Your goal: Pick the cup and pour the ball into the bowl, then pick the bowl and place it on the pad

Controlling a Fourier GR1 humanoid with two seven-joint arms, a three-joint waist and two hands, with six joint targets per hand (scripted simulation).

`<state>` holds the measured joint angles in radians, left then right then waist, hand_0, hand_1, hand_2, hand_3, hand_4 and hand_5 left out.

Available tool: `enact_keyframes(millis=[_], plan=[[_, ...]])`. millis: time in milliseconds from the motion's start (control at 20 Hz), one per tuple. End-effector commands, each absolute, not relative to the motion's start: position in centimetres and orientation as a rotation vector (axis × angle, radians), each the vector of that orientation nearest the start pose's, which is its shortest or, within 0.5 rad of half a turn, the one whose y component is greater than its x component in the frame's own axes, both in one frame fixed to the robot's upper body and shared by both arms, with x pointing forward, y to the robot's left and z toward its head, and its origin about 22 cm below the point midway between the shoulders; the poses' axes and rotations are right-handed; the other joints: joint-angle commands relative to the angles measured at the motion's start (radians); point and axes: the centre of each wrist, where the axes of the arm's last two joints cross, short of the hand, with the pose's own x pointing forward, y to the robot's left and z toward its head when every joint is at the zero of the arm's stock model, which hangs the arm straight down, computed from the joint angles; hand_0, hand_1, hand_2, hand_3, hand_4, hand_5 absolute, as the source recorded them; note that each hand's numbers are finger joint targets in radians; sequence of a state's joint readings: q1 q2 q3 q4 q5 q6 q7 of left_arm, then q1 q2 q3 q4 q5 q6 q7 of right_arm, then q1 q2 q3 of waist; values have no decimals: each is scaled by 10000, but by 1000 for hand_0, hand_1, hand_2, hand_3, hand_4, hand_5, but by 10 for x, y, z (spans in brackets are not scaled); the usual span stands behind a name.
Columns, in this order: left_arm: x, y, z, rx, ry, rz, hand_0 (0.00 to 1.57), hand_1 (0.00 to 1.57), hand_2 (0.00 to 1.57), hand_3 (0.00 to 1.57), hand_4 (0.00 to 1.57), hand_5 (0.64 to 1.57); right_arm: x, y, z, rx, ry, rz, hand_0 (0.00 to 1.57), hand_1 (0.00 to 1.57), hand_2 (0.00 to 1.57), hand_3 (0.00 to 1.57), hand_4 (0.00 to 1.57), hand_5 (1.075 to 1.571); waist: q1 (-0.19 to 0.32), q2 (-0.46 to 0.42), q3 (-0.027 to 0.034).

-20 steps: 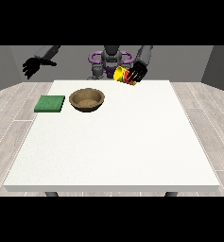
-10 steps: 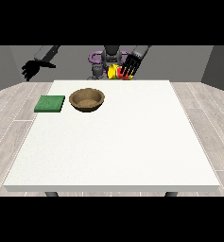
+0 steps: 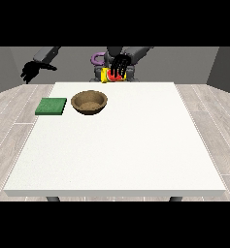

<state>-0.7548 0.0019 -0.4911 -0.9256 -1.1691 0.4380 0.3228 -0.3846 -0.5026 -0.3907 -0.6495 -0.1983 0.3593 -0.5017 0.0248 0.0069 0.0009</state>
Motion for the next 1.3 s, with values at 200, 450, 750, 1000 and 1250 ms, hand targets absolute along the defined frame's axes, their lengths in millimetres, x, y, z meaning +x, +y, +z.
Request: enact_keyframes(millis=[200,450,750,1000,1250], plan=[[319,24,25,12537,-17789,-13311,303,303,1571,1571,902,1570,320,-419,-9,-909,-16976,-770,0,0,0,223,0,1533,-252,173,-4],[328,15,35,13679,-17903,-15027,0,0,1571,1571,913,1547,338,-417,14,-593,-17596,-823,0,0,0,252,0,1525,-435,890,-3],[334,6,48,14631,-16898,-17019,0,0,1571,1571,1246,1395,337,-398,-4,-147,-17678,-611,0,0,0,161,0,1516,-761,820,-2],[338,0,61,15962,-15926,-19601,970,970,1571,1571,1214,1419,322,-407,-19,-206,-16570,-674,0,0,0,117,0,1518,-552,-176,2],[333,-6,79,16260,-16268,-19986,1557,1557,1571,1571,1191,1467,312,-422,-21,-752,-16705,-971,0,0,0,172,0,1516,3,-49,-3]])
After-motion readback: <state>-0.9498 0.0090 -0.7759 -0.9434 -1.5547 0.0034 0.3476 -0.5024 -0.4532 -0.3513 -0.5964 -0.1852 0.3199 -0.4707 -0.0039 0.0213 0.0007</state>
